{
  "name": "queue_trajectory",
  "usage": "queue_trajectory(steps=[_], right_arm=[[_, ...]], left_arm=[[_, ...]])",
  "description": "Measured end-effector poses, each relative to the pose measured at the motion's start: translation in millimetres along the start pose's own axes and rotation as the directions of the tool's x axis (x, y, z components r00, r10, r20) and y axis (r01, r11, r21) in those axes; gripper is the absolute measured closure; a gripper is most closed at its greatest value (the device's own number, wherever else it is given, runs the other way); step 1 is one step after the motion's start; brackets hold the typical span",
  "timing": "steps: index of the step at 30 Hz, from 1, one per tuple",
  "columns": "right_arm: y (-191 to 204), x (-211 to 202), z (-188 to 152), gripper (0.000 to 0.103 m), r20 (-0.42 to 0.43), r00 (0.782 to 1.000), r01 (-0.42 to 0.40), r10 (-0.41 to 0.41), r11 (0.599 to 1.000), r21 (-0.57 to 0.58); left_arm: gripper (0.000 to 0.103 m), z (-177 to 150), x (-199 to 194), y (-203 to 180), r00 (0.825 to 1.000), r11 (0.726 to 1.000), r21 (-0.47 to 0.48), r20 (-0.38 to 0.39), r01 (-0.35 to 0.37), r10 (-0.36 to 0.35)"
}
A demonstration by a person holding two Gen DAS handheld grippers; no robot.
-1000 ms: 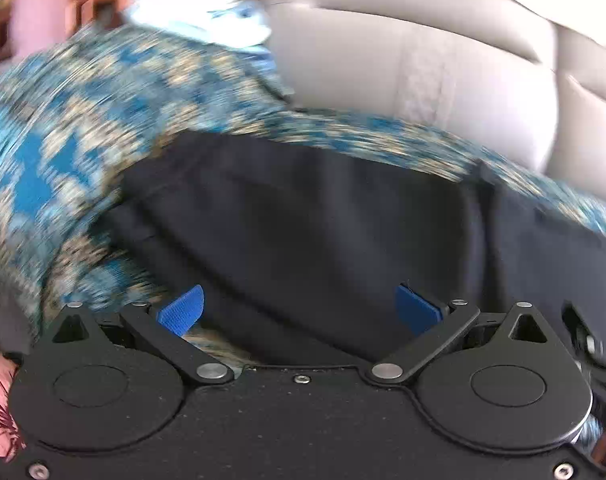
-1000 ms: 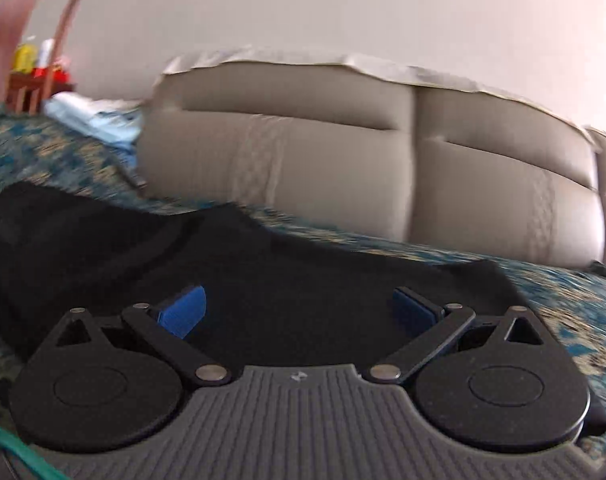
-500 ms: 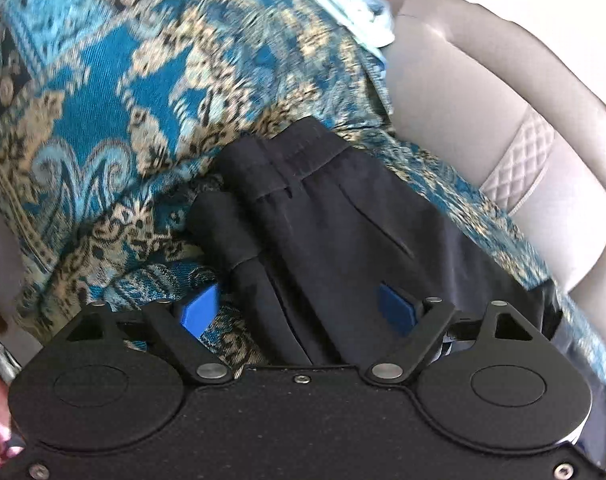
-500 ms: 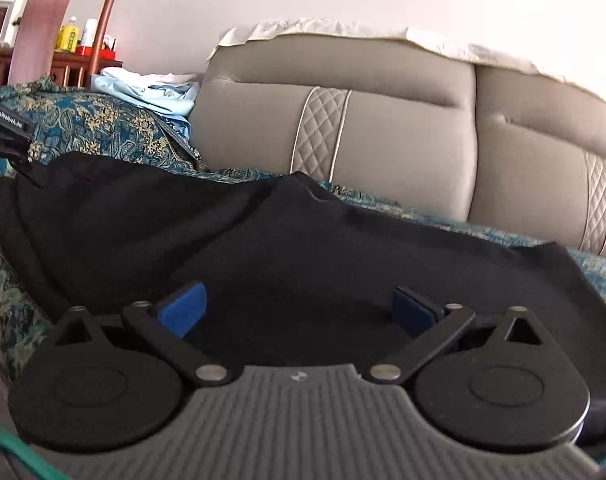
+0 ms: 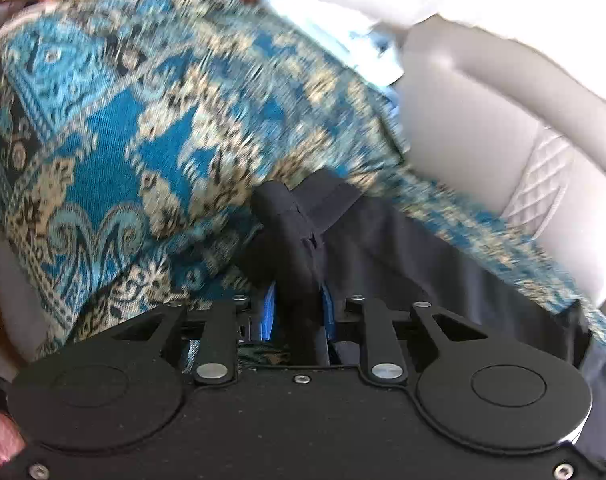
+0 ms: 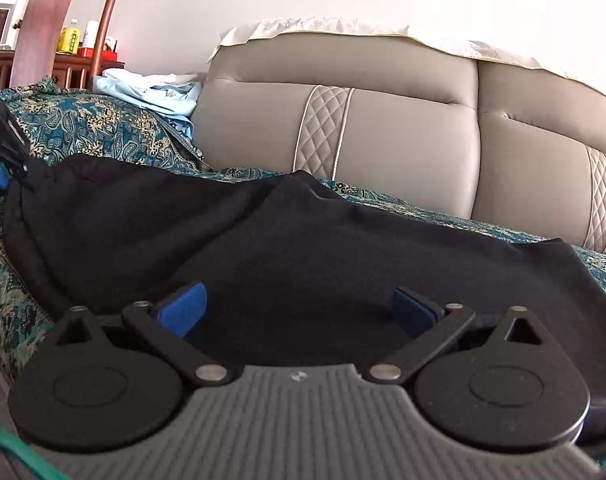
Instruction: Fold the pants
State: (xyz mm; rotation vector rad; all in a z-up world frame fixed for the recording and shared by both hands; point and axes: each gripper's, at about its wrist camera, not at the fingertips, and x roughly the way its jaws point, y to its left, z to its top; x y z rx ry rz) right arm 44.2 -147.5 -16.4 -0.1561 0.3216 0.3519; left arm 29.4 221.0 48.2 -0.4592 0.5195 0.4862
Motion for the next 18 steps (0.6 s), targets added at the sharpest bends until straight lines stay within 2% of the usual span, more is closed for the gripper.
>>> queue_trajectory(steps=[2,4,5,7,8,10,11,18], right_arm=[[0,0,0,0.000,0.000,1.000,0.000,0.000,1.000,0.000],[0,0,0,0.000,0.000,1.000,0.000,0.000,1.000,0.000],[0,0,0,0.000,0.000,1.000,0.000,0.000,1.000,0.000],[0,0,0,0.000,0.000,1.000,-0.001,0.001,1.000,0.000],[0,0,0,0.000,0.000,1.000,-0.001,0.001,1.000,0.000],[0,0,0,0.000,0.001,1.000,-0.001,0.001,1.000,-0.001],[0,0,0,0.000,0.001,1.000,-0.001,0.001,1.000,-0.001],[-1,0,0,0.000,0.000,1.000,-0.003,0.003,1.000,0.000]], left_arm=[[0.078,-2,0,-1,1.000,1.000,0.025,-0.011,-0.005,0.005],[0.067,-4,8,5,0.998,0.999,-0.013,-0.055,-0.040,0.039],[0.065,-5,13,10,0.996,0.998,-0.052,-0.084,-0.043,0.038],[0.059,-5,16,16,0.996,0.993,-0.111,-0.085,-0.027,0.018],[0.056,-3,18,16,0.996,0.993,-0.113,-0.091,-0.019,0.008],[0.042,0,21,14,0.995,0.993,-0.116,-0.100,-0.007,-0.005],[0.040,1,24,13,0.994,0.992,-0.123,-0.104,0.000,-0.013],[0.041,13,46,6,0.996,0.990,-0.130,-0.082,-0.049,0.039]])
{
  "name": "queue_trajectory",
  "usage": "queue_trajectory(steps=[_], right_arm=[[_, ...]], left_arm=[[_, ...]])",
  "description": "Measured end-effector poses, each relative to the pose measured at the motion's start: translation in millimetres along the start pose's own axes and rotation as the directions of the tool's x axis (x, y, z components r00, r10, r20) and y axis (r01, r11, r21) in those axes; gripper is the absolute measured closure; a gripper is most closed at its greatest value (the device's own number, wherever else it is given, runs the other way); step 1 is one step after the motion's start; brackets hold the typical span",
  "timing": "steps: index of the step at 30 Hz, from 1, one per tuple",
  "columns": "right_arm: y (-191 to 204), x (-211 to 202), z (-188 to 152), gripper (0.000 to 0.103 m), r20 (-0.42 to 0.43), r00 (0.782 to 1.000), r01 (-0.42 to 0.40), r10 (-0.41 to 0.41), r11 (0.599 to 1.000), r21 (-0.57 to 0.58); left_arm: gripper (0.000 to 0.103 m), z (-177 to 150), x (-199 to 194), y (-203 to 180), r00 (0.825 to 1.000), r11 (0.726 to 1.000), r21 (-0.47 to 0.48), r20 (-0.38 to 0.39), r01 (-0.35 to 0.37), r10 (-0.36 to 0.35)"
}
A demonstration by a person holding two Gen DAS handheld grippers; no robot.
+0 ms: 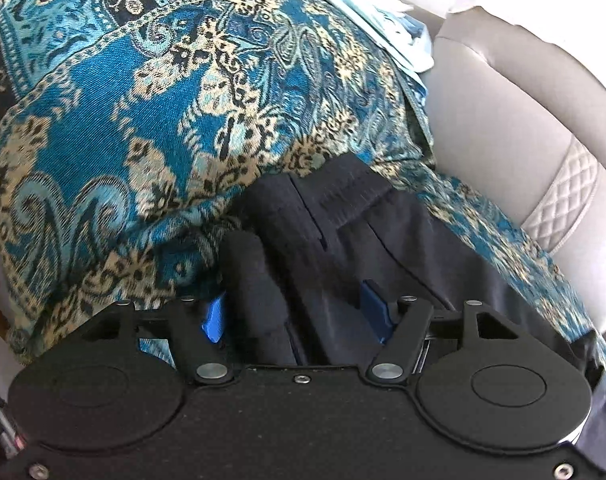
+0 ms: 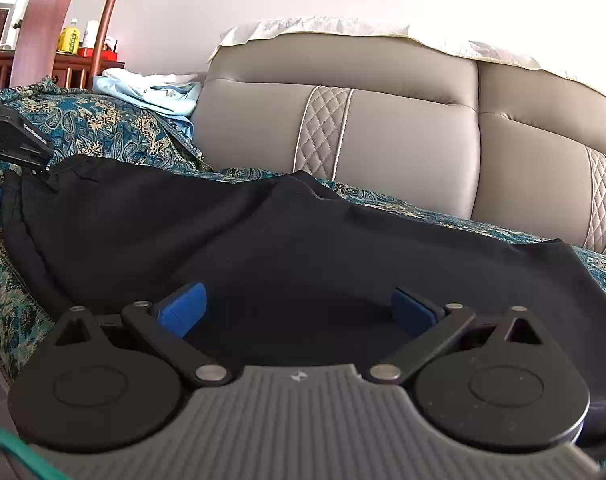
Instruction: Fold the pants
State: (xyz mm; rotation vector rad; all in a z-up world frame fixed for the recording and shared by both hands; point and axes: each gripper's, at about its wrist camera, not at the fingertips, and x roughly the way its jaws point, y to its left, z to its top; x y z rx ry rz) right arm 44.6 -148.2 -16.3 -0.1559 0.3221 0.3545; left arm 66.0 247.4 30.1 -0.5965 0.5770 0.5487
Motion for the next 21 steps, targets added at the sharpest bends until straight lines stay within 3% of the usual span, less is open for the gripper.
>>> queue_trajectory(steps=[3,4,9,13,16,21], right_arm=[[0,0,1,0.000,-0.003,1.000,-0.001,0.001,1.000,0.000],[0,1,1,0.000,-0.006,1.000,-0.002,0.002,1.000,0.001],[2,3,8,0.000,-0.051,0.999,-0.002,0.001,1.000,-0.018],[-17,3,24,0.000,-0.124,0.992,-0.029,0.035,0.998,0.049],[-41,-4,36,0.000,-0.137,0.990,0.033,-0.018,0.994,0.106],[-103,-23,52,0.000,-0.117,0.990,0.102,-0.077,0.969,0.226]], left_arm=[[0.076,7,1,6,1.000,0.999,-0.045,0.005,-0.028,0.029],[0.081,10,-2,5,1.000,0.998,-0.055,0.006,-0.027,0.027],[0.085,12,-39,-31,0.993,0.993,0.119,0.116,-0.025,0.011],[0.088,10,-79,-78,0.976,0.969,0.230,0.173,0.091,-0.133],[0.089,-3,-108,-123,0.945,0.920,0.343,0.190,0.191,-0.267],[0.089,-47,-133,-201,0.869,0.770,0.500,0.068,0.395,-0.490]])
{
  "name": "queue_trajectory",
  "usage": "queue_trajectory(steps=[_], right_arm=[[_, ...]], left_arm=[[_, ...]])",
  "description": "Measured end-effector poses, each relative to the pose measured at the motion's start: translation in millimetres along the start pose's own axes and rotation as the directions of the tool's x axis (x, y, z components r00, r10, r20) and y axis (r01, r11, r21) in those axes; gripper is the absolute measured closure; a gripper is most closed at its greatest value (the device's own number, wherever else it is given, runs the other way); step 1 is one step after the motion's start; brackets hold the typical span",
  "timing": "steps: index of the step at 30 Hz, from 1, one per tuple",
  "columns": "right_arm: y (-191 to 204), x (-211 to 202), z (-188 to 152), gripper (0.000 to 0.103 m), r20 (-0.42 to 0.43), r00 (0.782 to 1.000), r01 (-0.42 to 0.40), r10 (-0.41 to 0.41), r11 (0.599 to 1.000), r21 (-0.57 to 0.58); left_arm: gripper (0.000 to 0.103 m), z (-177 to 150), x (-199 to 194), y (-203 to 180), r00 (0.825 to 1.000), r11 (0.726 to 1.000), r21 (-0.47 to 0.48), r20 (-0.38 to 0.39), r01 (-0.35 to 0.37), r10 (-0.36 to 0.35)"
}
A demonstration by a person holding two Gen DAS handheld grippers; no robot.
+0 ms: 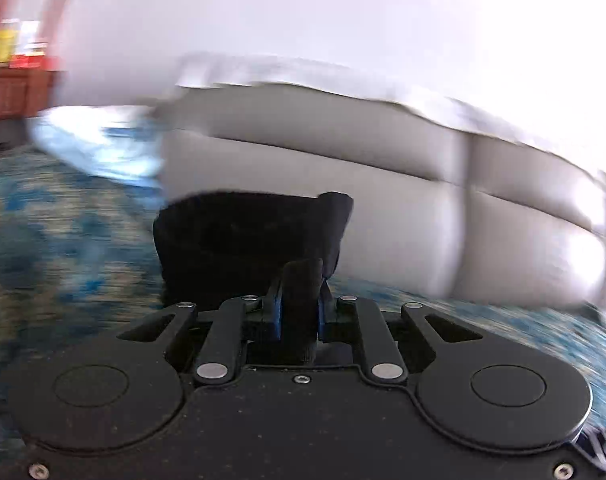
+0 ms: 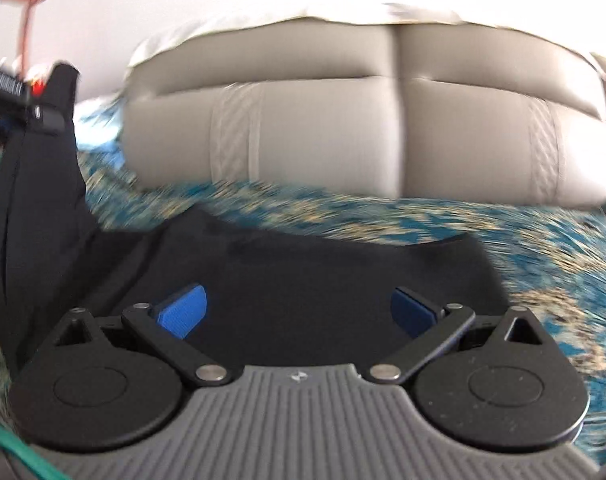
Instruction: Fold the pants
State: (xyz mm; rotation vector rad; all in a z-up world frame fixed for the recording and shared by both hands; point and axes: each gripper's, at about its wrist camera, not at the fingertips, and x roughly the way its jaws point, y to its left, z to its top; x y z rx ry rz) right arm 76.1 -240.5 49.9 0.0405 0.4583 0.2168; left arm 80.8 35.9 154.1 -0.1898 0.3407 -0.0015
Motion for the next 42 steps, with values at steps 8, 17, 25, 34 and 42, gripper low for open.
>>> queue_trajectory(steps=[8,17,25,34,42], right_arm=[[-66,-15,-3,0.000,-0.003,1.000,0.013,-0.013,0.966,0.258],[-67,-16,-24,0.001,-0.046,0.999,0.028,-0.017,0.968,0.251],[-46,-8,-30,0.001,-0.015,0.990,-0.126,0.137,0.943,0.308],[-18,3,-37,0.013,-0.025,0.997,0.081,-0.077,0.959,0.271],[-22,18,-24,0.085,-0.024,0.995,0.095,-0.092,0.964,0.248]], left_arm=[[0.089,-70,48,-108,0.936,0.960,0.078,-0.257,0.270,-0.243],[0.051,-90,41,-103,0.848,0.925,0.018,-0.406,0.379,-0.339],[0.090,-58,4,-51,0.928,0.954,0.069,-0.261,0.293,-0.266],[0.090,-111,28,-19,0.933,0.986,0.141,-0.358,0.084,-0.028],[0.084,-100,32,-17,0.944,0.989,0.115,-0.327,0.094,-0.051]])
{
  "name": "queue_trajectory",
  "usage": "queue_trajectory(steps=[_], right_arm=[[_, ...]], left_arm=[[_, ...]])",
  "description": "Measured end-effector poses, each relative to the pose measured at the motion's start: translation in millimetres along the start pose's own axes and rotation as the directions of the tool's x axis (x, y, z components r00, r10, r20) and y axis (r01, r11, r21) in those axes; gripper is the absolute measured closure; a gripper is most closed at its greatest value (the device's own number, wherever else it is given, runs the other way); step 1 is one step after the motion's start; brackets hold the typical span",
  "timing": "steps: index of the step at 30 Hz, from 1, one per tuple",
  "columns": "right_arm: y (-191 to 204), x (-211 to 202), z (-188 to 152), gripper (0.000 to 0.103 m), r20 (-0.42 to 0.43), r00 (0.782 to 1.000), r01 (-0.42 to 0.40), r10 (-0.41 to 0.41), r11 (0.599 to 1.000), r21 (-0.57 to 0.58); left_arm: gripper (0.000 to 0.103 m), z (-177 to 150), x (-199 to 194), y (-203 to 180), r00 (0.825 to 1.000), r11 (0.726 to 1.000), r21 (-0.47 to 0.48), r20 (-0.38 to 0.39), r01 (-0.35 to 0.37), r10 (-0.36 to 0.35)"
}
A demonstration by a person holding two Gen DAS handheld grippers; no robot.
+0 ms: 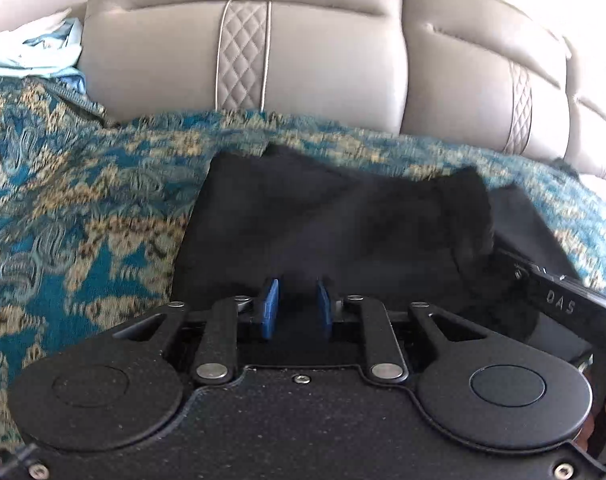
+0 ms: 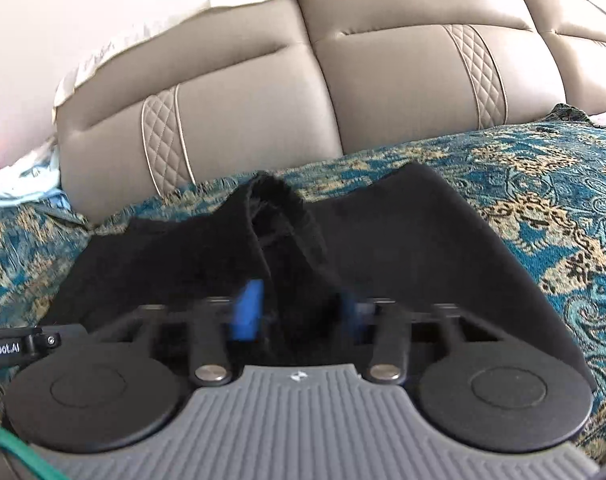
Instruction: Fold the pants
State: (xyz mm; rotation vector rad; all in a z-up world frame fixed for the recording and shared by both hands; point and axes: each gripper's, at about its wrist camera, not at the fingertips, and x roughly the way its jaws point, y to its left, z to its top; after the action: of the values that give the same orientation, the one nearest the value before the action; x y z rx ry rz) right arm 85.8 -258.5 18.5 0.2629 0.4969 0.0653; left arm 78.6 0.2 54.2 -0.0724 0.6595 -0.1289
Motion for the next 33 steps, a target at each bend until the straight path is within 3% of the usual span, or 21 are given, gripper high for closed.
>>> queue_trajectory(steps=[5,13,20,22,24,25,27,29,30,31,33], right_arm=[[-7,-7,2,0.087,0.023,1.000,0.020,-0.021,0.999,0.040],[-21,-33,1,0.089,0.119,0.982,0.141,-0.145,0.989,0.036],[-51,-40,2,0.087,0.092,0.959,0.264,-0.269,0.962,0.065],[-56,-39,1,0.079,0.081,0.952,0.289,-0.294,0.955,0.068],[-58,-39,-1,0.076,0.092,0.930,0.353,-0.357,0.934,0.059],[-57,-41,0,0.058,0.110,0.912,0.391,-0.394,0.919,0.052],[-57,-45,3,0.045,0.156,0.880,0.447,-0.449,0.893,0.052],[-60,-50,9,0.034,0.205,0.890,0.403,-0.407,0.913,0.063],[-60,-49,14,0.027,0.209,0.909,0.357,-0.360,0.933,0.051],[-60,-47,19,0.024,0.202,0.933,0.297,-0.297,0.954,0.032],[-57,-40,25,0.021,0.185,0.961,0.206,-0.205,0.979,0.014]], left_arm=[[0.087,25,3,-1,0.998,0.999,0.025,0.059,-0.021,0.019],[0.087,51,48,-7,0.996,0.996,0.047,0.056,-0.072,0.069],[0.084,54,78,-19,0.994,0.993,0.066,0.057,-0.102,0.098],[0.084,52,79,-25,0.992,0.990,0.090,0.068,-0.111,0.105],[0.084,50,80,-31,0.989,0.983,0.120,0.080,-0.135,0.126],[0.084,49,78,-33,0.988,0.981,0.131,0.086,-0.140,0.130],[0.081,49,72,-36,0.989,0.983,0.137,0.097,-0.123,0.110],[0.077,50,69,-37,0.991,0.986,0.134,0.096,-0.101,0.089],[0.076,51,68,-38,0.992,0.986,0.135,0.094,-0.100,0.087],[0.076,51,69,-39,0.992,0.985,0.138,0.091,-0.102,0.090],[0.076,51,72,-40,0.992,0.984,0.140,0.084,-0.109,0.098]])
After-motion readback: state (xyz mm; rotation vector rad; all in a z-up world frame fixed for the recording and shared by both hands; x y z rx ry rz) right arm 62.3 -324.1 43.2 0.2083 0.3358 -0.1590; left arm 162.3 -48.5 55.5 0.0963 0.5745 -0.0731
